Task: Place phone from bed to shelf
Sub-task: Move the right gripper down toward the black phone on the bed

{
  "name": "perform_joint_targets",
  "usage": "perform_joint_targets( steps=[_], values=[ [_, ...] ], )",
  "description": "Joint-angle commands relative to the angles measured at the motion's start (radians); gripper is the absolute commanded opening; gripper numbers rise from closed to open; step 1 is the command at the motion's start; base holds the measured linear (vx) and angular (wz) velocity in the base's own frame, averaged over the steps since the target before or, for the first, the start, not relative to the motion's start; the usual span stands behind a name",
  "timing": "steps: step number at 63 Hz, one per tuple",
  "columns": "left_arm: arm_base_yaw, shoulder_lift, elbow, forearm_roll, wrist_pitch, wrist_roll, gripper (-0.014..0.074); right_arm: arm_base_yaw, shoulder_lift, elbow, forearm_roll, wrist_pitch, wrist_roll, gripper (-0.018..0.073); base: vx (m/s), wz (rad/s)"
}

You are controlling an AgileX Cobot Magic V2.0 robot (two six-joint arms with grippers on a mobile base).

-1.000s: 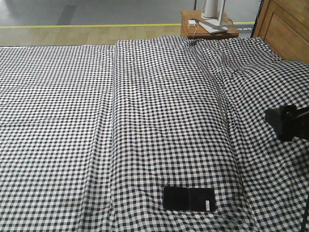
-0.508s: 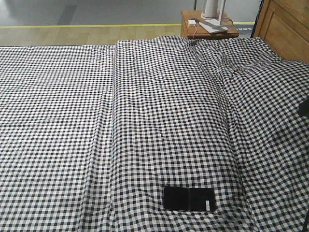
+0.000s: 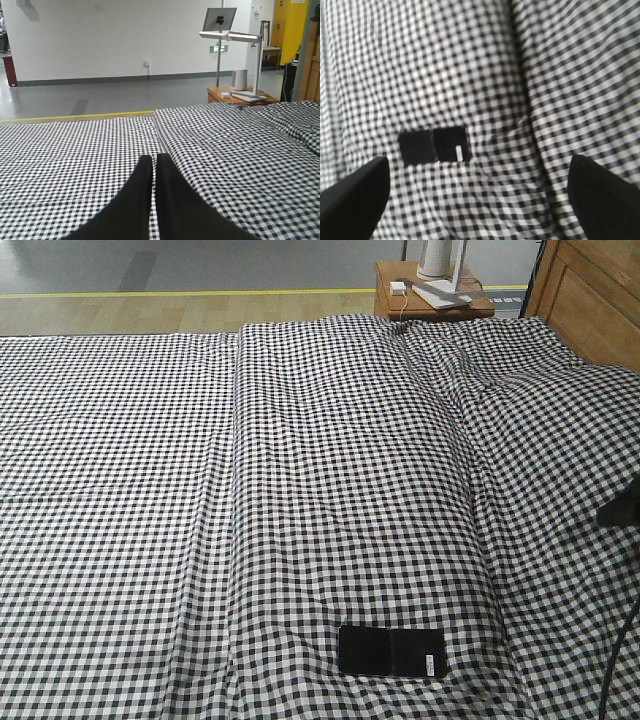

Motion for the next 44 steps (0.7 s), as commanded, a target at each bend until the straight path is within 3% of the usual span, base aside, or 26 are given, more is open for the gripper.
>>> perform_joint_targets(
  steps=[1, 27, 35, 44],
  values=[
    [-0.005, -0.007, -0.025, -0.011, -0.07, -0.009, 0.0001, -0.006, 0.074, -0.031, 0.111, 0.027, -0.133, 0.0664, 0.0, 0.0],
    [-0.005, -0.007, -0.025, -0.011, -0.07, -0.009, 0.0001, 0.012, 0.509, -0.031, 0.409, 0.147, -0.534, 0.0648, 0.0, 0.0],
    [-0.005, -0.007, -0.025, -0.011, -0.07, -0.009, 0.0001, 0.059, 0.599, -0.039, 0.431, 0.148, -0.607, 0.0645, 0.0, 0.0],
    [-0.005, -0.007, -0.025, -0.011, -0.07, -0.009, 0.0001, 0.123, 0.706, -0.107, 0.43, 0.157, -0.604, 0.0642, 0.0, 0.0]
  ],
)
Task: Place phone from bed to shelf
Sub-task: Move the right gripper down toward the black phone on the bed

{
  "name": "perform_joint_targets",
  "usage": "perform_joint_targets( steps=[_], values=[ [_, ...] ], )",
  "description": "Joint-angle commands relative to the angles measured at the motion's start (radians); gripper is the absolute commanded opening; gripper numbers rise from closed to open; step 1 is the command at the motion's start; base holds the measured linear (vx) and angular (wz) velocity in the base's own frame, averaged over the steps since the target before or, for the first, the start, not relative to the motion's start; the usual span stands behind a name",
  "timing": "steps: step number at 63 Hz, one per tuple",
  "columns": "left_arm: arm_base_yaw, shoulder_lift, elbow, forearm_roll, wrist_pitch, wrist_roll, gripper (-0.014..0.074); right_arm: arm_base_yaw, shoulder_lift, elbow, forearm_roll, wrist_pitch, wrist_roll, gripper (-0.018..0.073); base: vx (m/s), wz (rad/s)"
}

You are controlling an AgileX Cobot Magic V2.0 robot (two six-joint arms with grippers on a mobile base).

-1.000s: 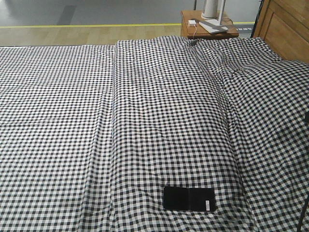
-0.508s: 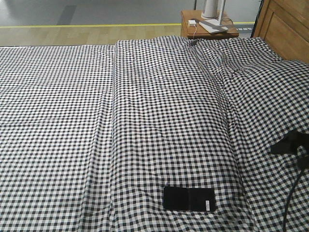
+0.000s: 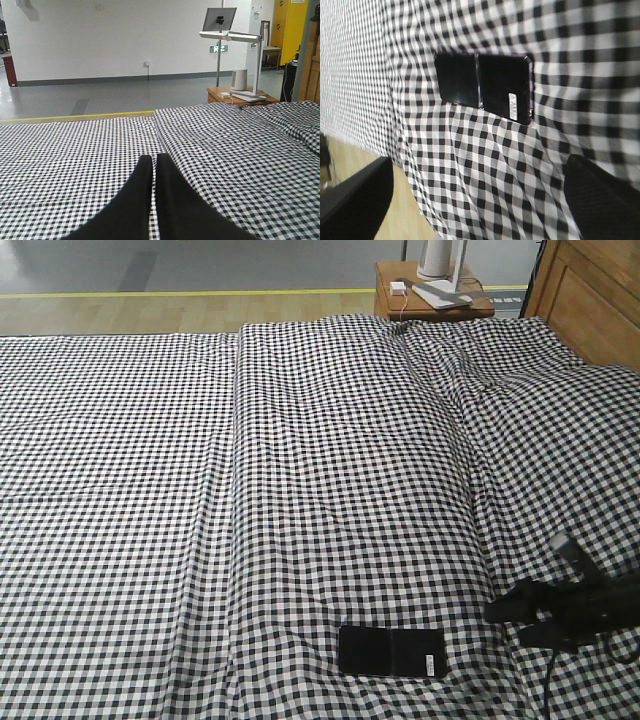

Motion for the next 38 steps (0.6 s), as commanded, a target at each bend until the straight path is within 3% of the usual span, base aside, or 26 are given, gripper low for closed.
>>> perform_joint_targets(
  steps=[1, 19, 38],
  values=[
    [-0.005, -0.007, -0.025, -0.011, -0.07, -0.009, 0.0001, 0.036, 0.014, -0.064, 0.03, 0.07, -0.015, 0.0641, 0.0, 0.0],
    [-0.005, -0.007, -0.025, -0.011, -0.07, -0.009, 0.0001, 0.098, 0.157, -0.223, 0.07, 0.155, 0.008, 0.0633, 0.0, 0.0],
    [-0.005, -0.007, -0.025, -0.011, -0.07, -0.009, 0.0001, 0.108, 0.238, -0.26, 0.098, 0.167, -0.017, 0.0624, 0.0, 0.0]
  ],
)
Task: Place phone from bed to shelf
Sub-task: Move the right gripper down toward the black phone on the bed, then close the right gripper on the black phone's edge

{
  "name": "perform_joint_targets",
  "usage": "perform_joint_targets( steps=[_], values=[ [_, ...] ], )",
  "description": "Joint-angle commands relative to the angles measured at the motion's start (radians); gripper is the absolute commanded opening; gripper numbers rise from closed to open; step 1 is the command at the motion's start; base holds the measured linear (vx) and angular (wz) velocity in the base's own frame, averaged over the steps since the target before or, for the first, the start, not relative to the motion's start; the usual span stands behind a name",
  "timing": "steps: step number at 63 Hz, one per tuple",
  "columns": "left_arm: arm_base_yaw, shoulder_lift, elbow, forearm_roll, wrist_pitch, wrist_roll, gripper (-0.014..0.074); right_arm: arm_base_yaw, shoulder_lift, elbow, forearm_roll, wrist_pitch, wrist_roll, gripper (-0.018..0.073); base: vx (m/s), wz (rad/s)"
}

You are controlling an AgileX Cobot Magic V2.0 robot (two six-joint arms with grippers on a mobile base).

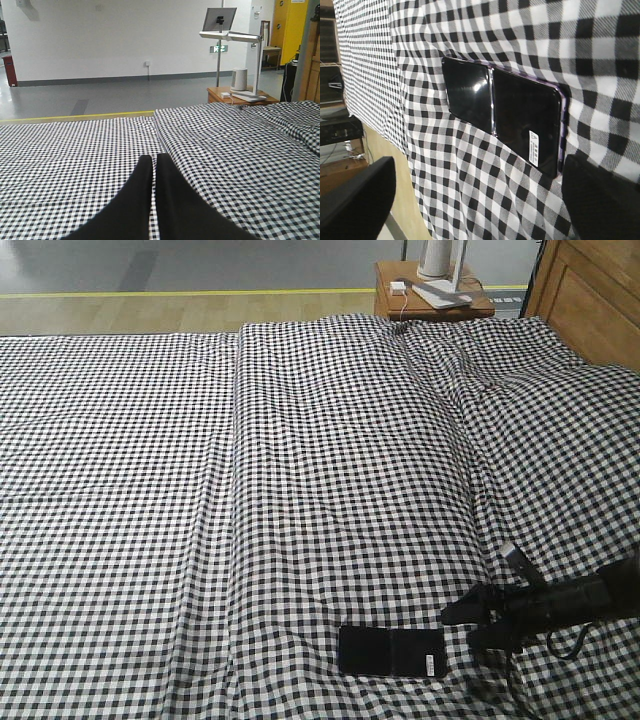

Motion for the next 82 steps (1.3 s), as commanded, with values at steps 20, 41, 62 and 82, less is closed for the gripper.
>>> perform_joint_targets(
  steps=[20, 41, 62, 82],
  values=[
    [-0.005, -0.007, -0.025, -0.011, -0.07, -0.009, 0.0001, 0.017, 0.038, -0.09, 0.042, 0.109, -0.038, 0.0619, 0.0, 0.0],
    [-0.005, -0.007, -0.025, -0.011, -0.07, -0.009, 0.0001, 0.053, 0.113, -0.166, 0.044, 0.126, -0.034, 0.0613, 0.0, 0.0],
    [-0.005, -0.007, -0.025, -0.011, -0.07, -0.009, 0.0001, 0.093, 0.194, -0.25, 0.042, 0.139, -0.017, 0.061, 0.0, 0.0],
    [-0.005, -0.007, -0.025, -0.011, -0.07, -0.009, 0.0001, 0.167, 0.227, -0.313, 0.059, 0.214, -0.013, 0.06, 0.0, 0.0]
  ],
)
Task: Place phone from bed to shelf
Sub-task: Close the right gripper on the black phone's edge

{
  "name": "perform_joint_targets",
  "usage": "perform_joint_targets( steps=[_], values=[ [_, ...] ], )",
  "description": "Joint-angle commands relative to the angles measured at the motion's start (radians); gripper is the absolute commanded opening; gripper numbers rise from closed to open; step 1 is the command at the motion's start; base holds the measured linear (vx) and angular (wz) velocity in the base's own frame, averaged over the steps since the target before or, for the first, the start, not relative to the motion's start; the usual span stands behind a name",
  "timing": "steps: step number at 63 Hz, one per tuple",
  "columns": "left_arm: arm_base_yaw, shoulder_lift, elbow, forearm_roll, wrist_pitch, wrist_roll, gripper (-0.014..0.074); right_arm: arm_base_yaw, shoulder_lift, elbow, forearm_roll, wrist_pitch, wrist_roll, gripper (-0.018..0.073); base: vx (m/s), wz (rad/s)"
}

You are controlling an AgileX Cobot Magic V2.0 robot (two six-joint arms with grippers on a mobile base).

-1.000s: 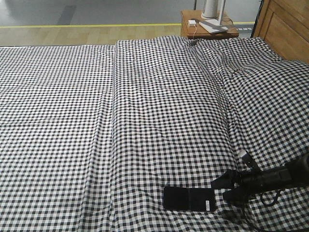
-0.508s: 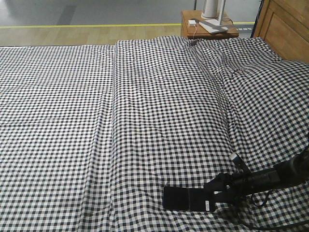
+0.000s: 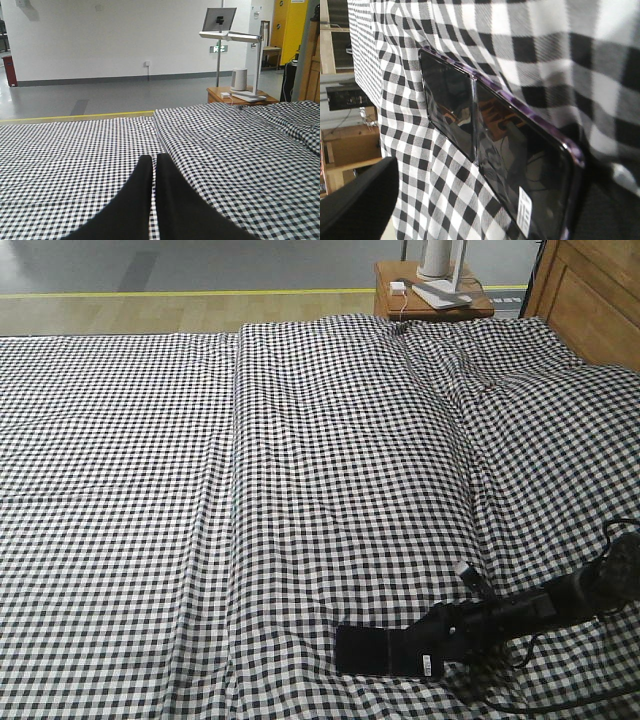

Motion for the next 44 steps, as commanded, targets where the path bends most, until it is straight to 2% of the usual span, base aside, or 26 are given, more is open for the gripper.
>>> perform_joint_targets(
  steps=[1, 12, 20, 34, 44],
  values=[
    [-0.005, -0.007, -0.025, -0.011, -0.07, -0.009, 0.0001, 0.038, -0.047, -0.02, 0.04, 0.123, -0.015, 0.0598, 0.0, 0.0],
    [-0.005, -0.007, -0.025, -0.011, -0.07, -0.009, 0.0001, 0.035, -0.047, -0.02, 0.031, 0.127, -0.014, 0.0566, 0.0, 0.0],
    [-0.005, -0.007, -0.025, -0.011, -0.07, -0.009, 0.0001, 0.033, -0.047, -0.02, 0.013, 0.133, -0.014, 0.0503, 0.0, 0.0],
    [-0.005, -0.007, -0.025, -0.011, -0.07, -0.009, 0.0001, 0.033, -0.047, -0.02, -0.003, 0.133, -0.014, 0.0293, 0.0, 0.0],
    [-0.005, -0.007, -0.025, -0.011, -0.07, -0.009, 0.0001, 0.033, -0.047, -0.023, -0.004, 0.133, -0.026, 0.0091, 0.0, 0.0]
  ],
)
